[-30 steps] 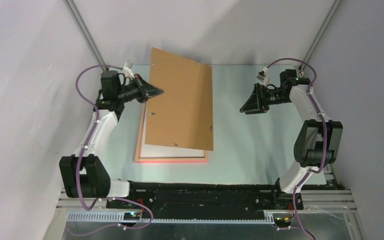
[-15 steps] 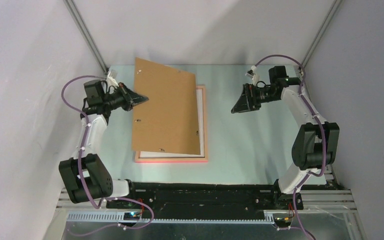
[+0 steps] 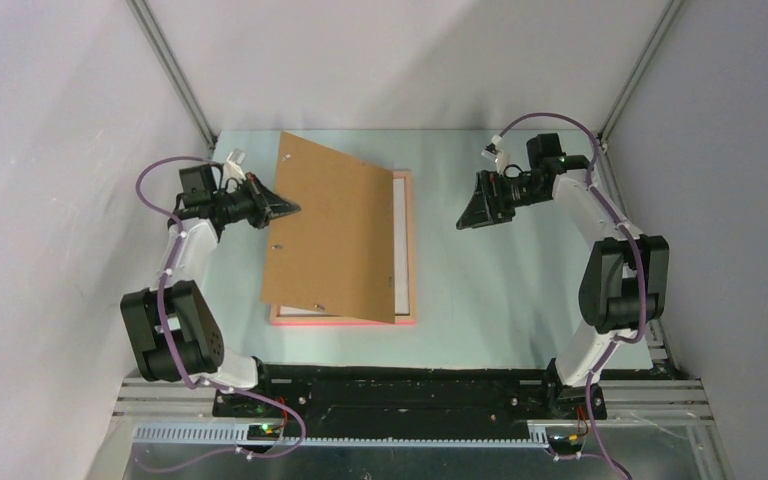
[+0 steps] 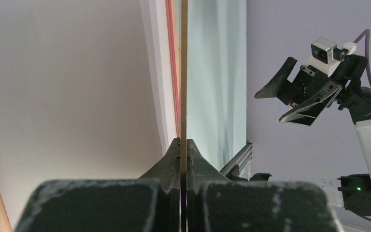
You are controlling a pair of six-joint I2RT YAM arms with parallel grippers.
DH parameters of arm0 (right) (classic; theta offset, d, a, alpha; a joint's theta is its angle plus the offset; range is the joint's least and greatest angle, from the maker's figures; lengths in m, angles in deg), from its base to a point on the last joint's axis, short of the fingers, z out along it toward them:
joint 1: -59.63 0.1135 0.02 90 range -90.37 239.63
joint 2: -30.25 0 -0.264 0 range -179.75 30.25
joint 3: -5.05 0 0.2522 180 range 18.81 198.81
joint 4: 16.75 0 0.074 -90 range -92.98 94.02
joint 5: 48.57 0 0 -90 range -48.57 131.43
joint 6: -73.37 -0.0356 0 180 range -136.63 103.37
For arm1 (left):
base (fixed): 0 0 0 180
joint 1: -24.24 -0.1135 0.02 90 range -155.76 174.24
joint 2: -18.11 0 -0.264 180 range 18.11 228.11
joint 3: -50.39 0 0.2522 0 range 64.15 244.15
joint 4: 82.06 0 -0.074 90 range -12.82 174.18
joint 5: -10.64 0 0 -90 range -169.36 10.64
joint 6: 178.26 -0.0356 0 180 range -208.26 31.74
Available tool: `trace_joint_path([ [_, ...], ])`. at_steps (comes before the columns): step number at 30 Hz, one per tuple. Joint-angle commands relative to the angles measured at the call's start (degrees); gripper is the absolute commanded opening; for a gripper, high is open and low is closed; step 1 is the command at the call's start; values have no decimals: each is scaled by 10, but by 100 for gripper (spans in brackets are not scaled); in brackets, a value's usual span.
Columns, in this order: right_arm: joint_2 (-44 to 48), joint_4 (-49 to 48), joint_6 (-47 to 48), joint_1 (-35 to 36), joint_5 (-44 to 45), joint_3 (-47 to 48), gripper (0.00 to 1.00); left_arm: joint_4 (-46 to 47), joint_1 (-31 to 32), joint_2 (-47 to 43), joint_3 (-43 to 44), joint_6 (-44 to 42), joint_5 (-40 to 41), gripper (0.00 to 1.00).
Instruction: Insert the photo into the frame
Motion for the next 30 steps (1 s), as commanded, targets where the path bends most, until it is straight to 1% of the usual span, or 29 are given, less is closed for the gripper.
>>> trace_joint_path([
  [1,-4,-15,-2,5,3,1,90,16,-6,4,44,-5,-34,0],
  [20,-11,-19,-5,5,15,-2,90,52,0,54,62,42,-30,0],
  [30,-11,-19,-2,6,18,-6,90,61,13,71,69,51,-26,0],
])
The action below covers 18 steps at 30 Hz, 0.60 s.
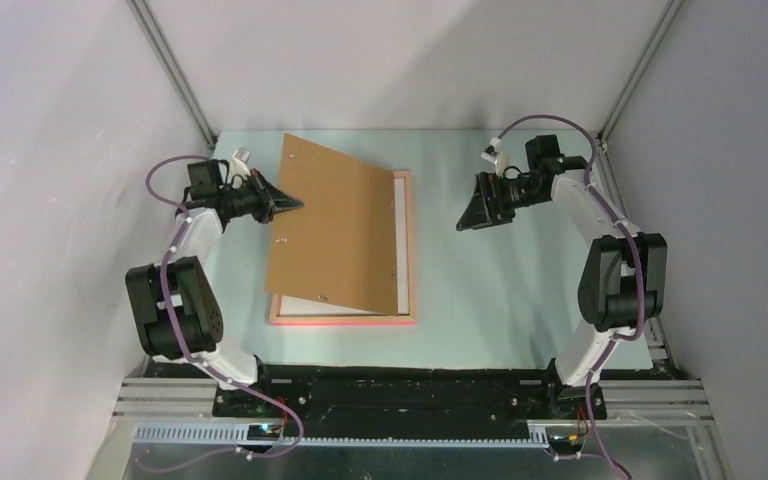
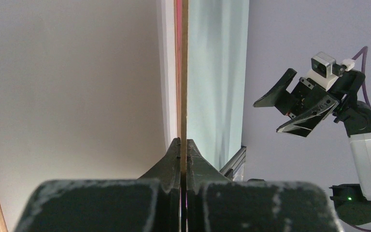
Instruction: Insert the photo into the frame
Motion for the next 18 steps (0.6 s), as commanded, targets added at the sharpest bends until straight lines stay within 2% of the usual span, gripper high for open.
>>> trace_joint_path([
  [1,-2,-13,-1,3,3,-2,90,35,5,-4,40,27,-27,0],
  [18,-4,-14,-2,3,2,-4,90,61,27,15,36,44,-25,0],
])
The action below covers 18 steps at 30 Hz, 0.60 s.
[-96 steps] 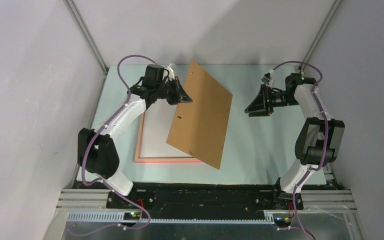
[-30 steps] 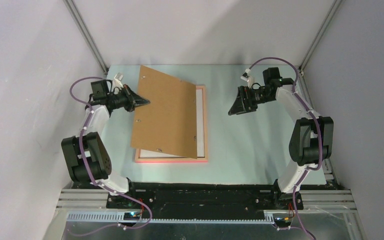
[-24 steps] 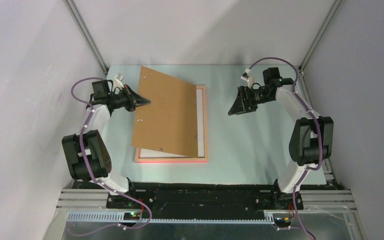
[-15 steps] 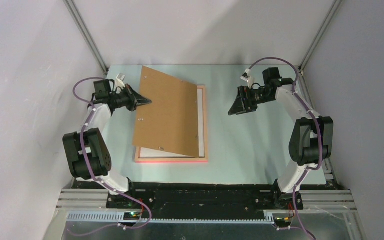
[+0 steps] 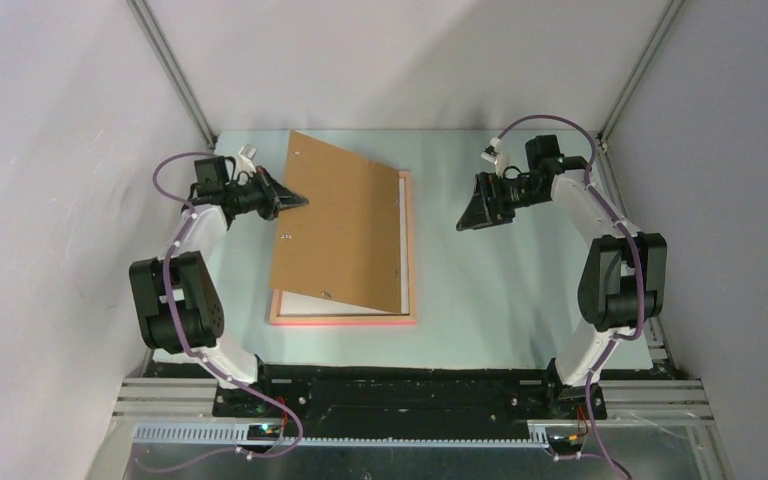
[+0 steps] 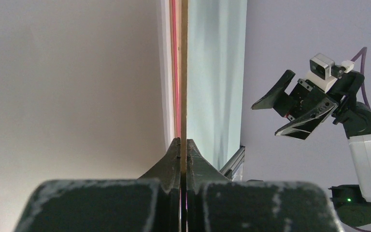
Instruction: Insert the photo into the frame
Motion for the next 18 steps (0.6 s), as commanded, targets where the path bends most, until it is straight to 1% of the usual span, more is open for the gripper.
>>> trace_joint_path([
  [1,-4,-14,-2,2,2,-4,90,44,8,-1,24,31,-29,0],
  [8,-5,-13,-2,3,3,-5,90,85,15,6,8,55,-30,0],
  [18,-5,-13,0,4,6,-7,90,85,20,19,9,53,-22,0],
])
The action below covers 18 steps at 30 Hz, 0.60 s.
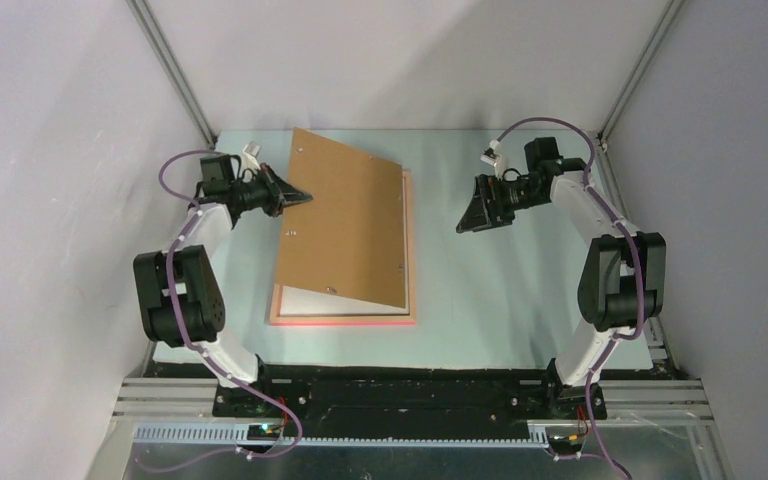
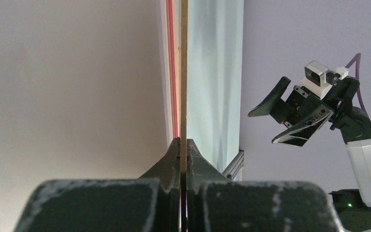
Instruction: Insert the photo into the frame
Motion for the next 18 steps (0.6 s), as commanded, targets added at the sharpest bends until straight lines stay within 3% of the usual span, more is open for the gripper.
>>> trace_joint_path([
  [1,-5,-10,0,3,3,2,90,31,8,-3,9,22,-25,0],
  [18,-5,-10,0,3,4,1,90,39,18,-2,-4,23,-12,0],
])
